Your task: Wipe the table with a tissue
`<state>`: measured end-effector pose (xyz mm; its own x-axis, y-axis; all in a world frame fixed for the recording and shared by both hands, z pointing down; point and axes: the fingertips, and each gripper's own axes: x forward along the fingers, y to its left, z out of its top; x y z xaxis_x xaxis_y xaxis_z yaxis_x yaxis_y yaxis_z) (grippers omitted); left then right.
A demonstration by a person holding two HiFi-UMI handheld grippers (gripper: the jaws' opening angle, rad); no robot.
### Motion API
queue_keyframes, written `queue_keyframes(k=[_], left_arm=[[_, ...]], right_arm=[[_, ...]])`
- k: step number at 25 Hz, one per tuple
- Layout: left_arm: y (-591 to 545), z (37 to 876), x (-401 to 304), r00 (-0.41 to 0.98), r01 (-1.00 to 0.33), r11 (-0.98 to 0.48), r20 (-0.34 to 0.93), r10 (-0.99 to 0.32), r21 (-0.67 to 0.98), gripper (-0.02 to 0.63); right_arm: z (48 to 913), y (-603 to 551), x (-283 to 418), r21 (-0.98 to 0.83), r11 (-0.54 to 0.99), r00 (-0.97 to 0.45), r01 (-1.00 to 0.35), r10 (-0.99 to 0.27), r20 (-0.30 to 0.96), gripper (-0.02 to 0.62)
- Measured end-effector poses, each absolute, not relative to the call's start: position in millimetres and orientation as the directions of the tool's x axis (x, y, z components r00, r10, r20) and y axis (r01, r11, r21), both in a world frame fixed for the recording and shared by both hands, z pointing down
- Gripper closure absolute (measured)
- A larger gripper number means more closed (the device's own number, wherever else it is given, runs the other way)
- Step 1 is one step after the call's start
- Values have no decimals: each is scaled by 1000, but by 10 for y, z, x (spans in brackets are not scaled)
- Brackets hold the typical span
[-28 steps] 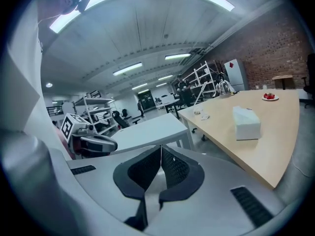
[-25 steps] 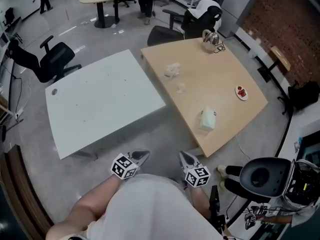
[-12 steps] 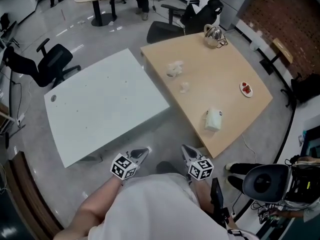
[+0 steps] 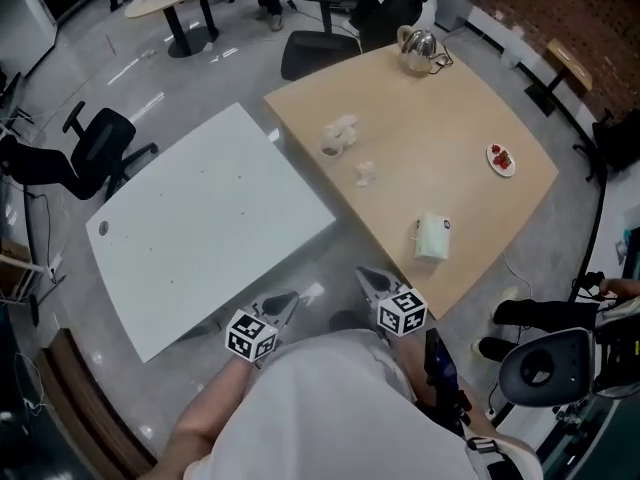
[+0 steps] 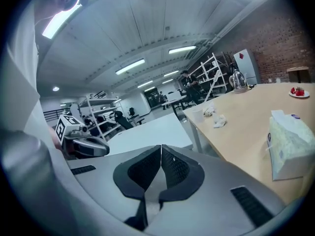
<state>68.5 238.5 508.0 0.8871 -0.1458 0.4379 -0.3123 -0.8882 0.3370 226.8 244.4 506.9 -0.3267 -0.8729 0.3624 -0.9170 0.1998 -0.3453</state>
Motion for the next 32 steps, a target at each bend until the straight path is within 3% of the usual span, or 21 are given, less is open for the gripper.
queue_keyframes(k=[22,32], left_arm=[[1298,5050,2596,869,-182,-957,493,-50,225,601],[858,5455,3195,750,-170,-976,660,-39,135,600]], right_arm=[[4962,1502,3618,-404,157,-295,-901,-906,305,578],[5016,1328,3955,-480,129,-289,-868,-917,276,578]])
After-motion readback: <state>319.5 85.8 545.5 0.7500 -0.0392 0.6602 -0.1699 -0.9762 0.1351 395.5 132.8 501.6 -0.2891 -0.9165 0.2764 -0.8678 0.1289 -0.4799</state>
